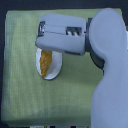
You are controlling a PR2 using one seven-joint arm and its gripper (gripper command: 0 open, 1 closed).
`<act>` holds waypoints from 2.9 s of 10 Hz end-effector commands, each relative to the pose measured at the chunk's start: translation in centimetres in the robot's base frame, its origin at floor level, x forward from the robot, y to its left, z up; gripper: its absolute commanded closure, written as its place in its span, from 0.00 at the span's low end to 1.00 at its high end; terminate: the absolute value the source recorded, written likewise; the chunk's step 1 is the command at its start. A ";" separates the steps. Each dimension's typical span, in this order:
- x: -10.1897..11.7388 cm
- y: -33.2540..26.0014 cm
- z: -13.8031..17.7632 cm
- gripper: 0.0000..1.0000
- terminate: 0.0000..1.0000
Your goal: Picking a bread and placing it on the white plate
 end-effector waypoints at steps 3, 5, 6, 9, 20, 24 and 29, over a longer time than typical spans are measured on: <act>0.9 -1.1 1.4 0.00 0.00; 1.0 -1.6 5.1 0.00 0.00; 0.5 -1.7 7.7 0.00 0.00; 0.7 -3.6 15.2 0.00 0.00; -2.5 -22.9 19.8 0.00 0.00; -3.2 -28.5 19.8 0.00 0.00; -3.7 -33.1 17.7 0.00 0.00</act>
